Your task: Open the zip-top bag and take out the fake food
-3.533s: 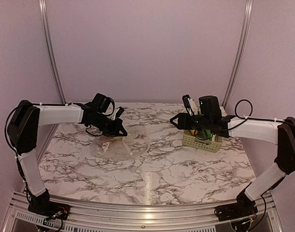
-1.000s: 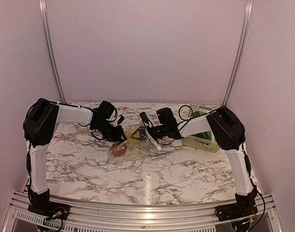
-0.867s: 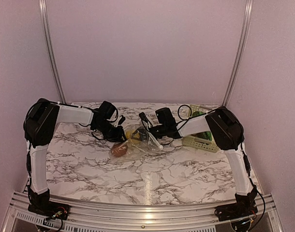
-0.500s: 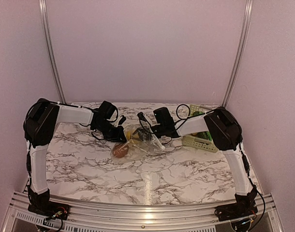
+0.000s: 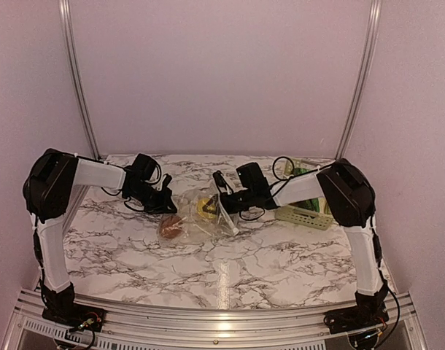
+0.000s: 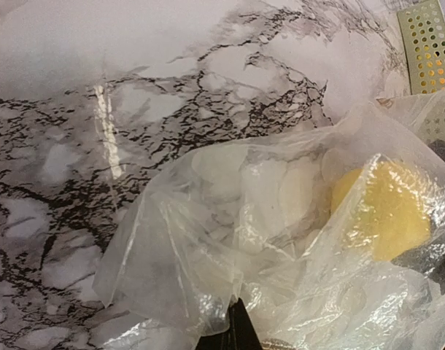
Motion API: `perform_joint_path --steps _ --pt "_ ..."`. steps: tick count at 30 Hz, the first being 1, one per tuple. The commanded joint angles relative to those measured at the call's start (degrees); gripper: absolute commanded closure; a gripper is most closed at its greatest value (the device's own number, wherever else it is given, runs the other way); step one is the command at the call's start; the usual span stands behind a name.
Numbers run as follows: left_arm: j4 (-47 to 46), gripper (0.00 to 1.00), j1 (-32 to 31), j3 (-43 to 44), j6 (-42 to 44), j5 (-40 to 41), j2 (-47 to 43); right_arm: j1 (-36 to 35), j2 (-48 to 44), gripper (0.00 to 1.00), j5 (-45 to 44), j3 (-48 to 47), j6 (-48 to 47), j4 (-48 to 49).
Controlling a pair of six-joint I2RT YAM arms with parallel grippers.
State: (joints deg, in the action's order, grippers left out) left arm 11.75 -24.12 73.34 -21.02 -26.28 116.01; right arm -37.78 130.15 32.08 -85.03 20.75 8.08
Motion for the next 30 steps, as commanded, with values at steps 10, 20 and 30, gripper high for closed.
perform_joint_path --steps 10,20,30 --pt "-2.3 1.0 2.7 -3.0 -3.3 3.1 -3.5 3.4 -16.8 0.73 1.9 13.8 -0.1 -0.5" --pt "-2.4 1.0 3.3 -2.4 -3.3 2.3 -2.3 10.2 -30.4 0.73 -0.3 20.4 -2.0 -7.8" --pt "-2.2 1.0 3.4 -1.7 -2.9 1.8 -1.5 20.9 -38.6 0.72 -5.9 22.3 -2.1 -16.1"
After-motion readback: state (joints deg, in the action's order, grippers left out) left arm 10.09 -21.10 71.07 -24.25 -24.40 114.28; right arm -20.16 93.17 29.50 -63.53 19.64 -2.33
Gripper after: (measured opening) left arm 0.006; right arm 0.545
